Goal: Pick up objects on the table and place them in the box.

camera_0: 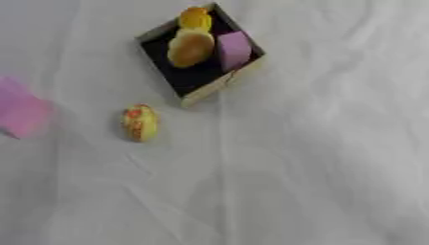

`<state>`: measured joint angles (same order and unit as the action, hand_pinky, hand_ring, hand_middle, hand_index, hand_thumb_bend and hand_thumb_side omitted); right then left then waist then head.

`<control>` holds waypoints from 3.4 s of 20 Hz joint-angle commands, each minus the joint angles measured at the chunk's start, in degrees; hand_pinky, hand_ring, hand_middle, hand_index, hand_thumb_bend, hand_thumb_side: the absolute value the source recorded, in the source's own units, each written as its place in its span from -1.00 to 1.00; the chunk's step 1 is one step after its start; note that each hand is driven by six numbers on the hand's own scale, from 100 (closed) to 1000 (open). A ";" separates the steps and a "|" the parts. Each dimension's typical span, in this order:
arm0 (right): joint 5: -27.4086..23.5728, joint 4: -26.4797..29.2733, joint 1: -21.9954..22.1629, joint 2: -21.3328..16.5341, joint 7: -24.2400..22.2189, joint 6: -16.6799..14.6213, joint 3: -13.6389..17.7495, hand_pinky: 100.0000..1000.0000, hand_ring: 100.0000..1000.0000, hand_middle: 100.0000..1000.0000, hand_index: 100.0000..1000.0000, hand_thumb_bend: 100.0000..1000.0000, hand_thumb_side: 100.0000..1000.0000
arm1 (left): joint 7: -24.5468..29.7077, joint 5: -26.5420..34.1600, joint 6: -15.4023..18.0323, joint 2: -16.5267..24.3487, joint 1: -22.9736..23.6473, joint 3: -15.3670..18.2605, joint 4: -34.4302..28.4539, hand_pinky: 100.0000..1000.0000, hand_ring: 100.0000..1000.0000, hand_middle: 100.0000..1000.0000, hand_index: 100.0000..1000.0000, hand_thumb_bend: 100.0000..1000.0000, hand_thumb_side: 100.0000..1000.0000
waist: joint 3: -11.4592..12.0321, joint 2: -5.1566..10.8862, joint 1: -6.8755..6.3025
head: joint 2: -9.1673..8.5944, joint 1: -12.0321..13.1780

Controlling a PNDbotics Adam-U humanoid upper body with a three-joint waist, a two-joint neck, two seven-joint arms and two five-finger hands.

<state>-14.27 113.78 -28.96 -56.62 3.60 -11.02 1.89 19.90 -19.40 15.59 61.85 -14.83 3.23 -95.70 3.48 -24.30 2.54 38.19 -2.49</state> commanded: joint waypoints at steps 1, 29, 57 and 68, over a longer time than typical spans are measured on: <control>-0.15 0.81 -0.28 -0.95 0.14 0.43 1.15 0.98 0.99 0.44 0.63 -1.00 -0.23 | -0.04 -0.76 1.45 2.84 -1.08 0.98 -0.12 0.76 0.73 0.64 0.76 -0.31 -0.88 | 0.04 2.33 -1.12 | -0.81 1.61; -1.61 0.81 -0.23 1.19 -1.22 3.24 0.59 0.99 0.98 0.41 0.60 -1.00 -0.22 | 5.74 -3.86 5.75 2.76 -11.48 -6.52 1.21 0.77 0.74 0.66 0.82 0.05 -0.96 | -0.56 3.32 -1.39 | -0.38 2.19; -3.11 0.81 0.68 3.25 -4.05 4.58 0.59 1.00 0.99 0.37 0.59 -1.00 -0.21 | 6.44 -16.41 10.44 -3.64 -21.36 -12.96 12.95 0.73 0.74 0.64 0.76 0.19 -0.72 | -1.77 2.85 -1.32 | -1.11 3.10; -3.40 0.81 1.40 3.96 -4.15 5.61 0.72 1.00 0.98 0.35 0.57 -1.00 -0.21 | 6.82 -23.13 11.54 -4.30 -22.39 -13.26 15.89 0.69 0.72 0.62 0.68 0.28 -0.50 | -2.28 2.50 -1.48 | -1.39 3.32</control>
<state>-17.28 113.78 -27.18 -51.62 -0.63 -5.66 1.73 26.85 -41.83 26.83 55.93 -36.36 -10.41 -79.69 1.21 -24.06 2.11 37.55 0.66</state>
